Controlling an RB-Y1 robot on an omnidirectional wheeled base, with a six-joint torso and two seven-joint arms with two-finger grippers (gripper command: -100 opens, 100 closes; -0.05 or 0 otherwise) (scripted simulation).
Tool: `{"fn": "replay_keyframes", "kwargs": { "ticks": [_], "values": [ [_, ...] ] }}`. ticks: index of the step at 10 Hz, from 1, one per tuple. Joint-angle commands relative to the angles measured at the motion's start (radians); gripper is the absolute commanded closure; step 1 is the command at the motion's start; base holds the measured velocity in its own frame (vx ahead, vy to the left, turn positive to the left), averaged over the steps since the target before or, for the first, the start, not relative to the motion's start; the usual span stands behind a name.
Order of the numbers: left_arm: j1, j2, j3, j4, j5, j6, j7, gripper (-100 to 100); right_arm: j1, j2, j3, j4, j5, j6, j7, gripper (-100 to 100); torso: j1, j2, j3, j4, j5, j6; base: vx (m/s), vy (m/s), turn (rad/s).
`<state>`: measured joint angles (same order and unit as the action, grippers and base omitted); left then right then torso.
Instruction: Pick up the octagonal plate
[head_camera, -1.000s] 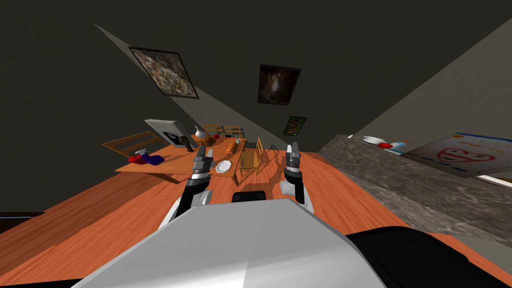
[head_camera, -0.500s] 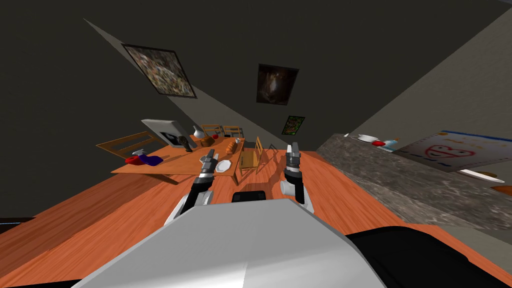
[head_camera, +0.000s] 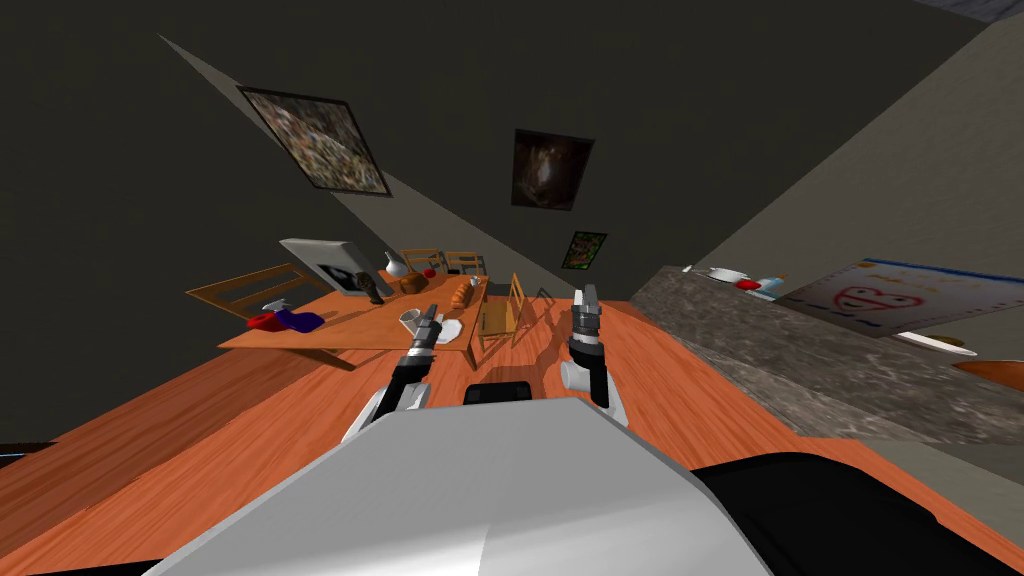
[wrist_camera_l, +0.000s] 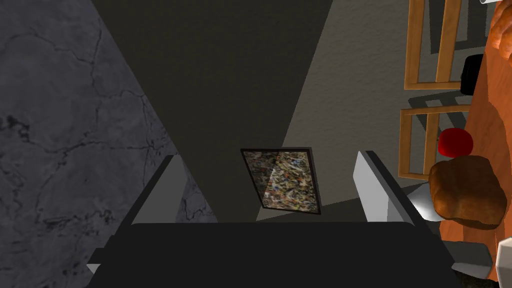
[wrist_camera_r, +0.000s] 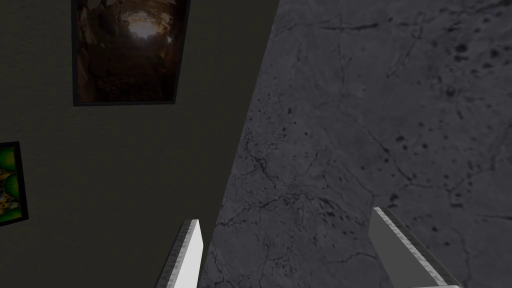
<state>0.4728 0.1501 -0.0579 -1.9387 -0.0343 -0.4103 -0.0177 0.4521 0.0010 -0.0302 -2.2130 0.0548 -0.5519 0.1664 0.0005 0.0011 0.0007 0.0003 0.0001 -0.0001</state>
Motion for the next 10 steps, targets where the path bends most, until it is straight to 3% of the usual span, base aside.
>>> {"fn": "replay_keyframes", "kwargs": {
  "ticks": [1, 7, 10],
  "values": [
    [-0.011, 0.004, 0.001, 0.028, 0.002, 0.001, 0.007, -100, 0.000, 0.000, 0.000, 0.000, 0.000, 0.000, 0.000, 0, 0.000, 0.000, 0.000, 0.000, 0.000, 0.000, -0.011, 0.005, -0.011],
    [-0.048, 0.008, -0.013, 0.156, 0.005, 0.058, 0.036, -100, 0.000, 0.000, 0.000, 0.000, 0.000, 0.000, 0.000, 0, 0.001, 0.000, 0.000, 0.000, 0.000, 0.000, -0.014, 0.012, -0.018],
    [-0.081, 0.006, -0.015, 0.260, 0.009, 0.105, 0.049, -100, 0.000, 0.000, 0.000, 0.000, 0.000, 0.000, 0.000, 0, 0.001, -0.001, -0.001, 0.000, 0.000, 0.000, -0.002, 0.021, -0.007]
  ]
}}
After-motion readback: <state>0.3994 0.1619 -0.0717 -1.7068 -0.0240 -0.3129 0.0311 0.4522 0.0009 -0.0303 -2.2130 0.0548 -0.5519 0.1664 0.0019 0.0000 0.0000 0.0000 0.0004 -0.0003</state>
